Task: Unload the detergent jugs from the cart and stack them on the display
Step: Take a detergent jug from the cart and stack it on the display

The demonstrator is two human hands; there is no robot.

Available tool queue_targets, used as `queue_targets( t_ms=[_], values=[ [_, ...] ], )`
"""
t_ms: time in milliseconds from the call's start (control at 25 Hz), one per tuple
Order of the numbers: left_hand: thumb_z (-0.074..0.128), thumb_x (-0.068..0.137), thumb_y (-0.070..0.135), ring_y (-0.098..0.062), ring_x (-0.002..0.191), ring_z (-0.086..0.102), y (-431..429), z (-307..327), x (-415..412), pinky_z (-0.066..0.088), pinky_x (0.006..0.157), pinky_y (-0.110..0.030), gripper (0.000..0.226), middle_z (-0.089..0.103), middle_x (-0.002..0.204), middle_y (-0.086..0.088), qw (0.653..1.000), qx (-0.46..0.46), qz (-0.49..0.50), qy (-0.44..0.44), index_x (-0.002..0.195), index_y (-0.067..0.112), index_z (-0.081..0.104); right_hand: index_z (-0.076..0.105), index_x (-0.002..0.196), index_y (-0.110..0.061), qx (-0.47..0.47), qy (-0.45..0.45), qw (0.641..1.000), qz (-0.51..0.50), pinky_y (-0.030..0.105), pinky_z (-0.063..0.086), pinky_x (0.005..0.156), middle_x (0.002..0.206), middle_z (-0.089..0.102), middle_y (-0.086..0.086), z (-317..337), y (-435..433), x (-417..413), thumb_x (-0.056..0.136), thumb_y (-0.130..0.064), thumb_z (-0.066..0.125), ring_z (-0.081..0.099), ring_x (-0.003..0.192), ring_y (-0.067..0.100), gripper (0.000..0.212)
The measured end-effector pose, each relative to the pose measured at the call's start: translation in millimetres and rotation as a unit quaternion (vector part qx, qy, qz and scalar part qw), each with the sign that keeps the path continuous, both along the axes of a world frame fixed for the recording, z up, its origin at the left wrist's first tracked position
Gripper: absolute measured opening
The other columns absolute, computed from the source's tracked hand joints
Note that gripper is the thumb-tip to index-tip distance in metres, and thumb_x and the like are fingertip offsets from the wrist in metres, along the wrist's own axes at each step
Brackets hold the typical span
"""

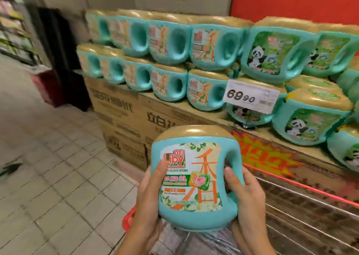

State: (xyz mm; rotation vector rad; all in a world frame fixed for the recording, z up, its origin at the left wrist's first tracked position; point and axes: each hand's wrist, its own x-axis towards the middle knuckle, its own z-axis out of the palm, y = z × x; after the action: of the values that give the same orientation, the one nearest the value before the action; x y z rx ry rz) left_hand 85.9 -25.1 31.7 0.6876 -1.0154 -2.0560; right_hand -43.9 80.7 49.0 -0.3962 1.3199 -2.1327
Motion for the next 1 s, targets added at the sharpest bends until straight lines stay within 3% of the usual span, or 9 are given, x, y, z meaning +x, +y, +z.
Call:
queue_targets(
  t_ms=[200,360,640,840,1000],
  values=[
    [0.075,0.067,0.058,-0.036,0.101,0.070,-48.0,20.3,84.6,0.058,0.083,-0.052,0.069,0.072,0.113,-0.015,0.991,-0.050,0.125,-0.003,0.122,0.018,0.064,0.071,0.096,-0.011,-0.027,0.009,0.995,0.094,0.034,0.058,0.055,0.081,0.071,0.015,16.5,-80.7,67.0,0.057,-0.032,0.079,0.066,0.064,0.025,0.045],
    [0.070,0.066,0.061,-0.031,0.101,0.071,-105.4,33.7,150.1,0.059,0.082,-0.048,0.069,0.073,0.112,-0.011,0.982,-0.094,0.162,-0.023,0.122,0.021,0.064,0.067,0.093,-0.003,-0.070,0.016,0.990,0.120,0.028,0.055,0.048,0.072,0.070,0.009,27.0,-151.9,125.6,0.068,-0.027,0.074,0.065,0.058,0.018,0.035],
    [0.069,0.069,0.065,-0.027,0.099,0.072,-221.3,58.9,232.8,0.060,0.071,-0.033,0.070,0.074,0.111,-0.006,0.981,-0.146,0.115,-0.054,0.124,0.023,0.062,0.060,0.083,-0.008,-0.127,0.011,0.989,0.075,0.022,0.048,0.043,0.056,0.060,-0.005,42.9,-260.4,205.5,0.080,-0.026,0.063,0.057,0.048,0.008,0.019],
    [0.073,0.067,0.059,-0.025,0.096,0.073,-302.2,73.4,234.9,0.060,0.069,-0.031,0.064,0.075,0.109,-0.005,0.978,-0.184,0.089,-0.041,0.119,0.022,0.063,0.068,0.094,-0.010,-0.116,0.040,0.992,0.012,0.026,0.049,0.053,0.061,0.054,-0.004,53.4,-333.1,210.3,0.076,-0.033,0.066,0.049,0.056,0.010,0.029],
    [0.084,0.056,0.058,-0.026,0.093,0.074,-376.4,77.5,224.7,0.060,0.066,-0.031,0.074,0.075,0.108,-0.007,0.977,-0.202,0.064,-0.024,0.117,0.022,0.062,0.068,0.101,-0.007,-0.124,0.057,0.991,-0.006,0.032,0.048,0.059,0.065,0.053,-0.002,52.8,-404.6,199.0,0.076,-0.036,0.067,0.048,0.060,0.013,0.038]
  ],
)
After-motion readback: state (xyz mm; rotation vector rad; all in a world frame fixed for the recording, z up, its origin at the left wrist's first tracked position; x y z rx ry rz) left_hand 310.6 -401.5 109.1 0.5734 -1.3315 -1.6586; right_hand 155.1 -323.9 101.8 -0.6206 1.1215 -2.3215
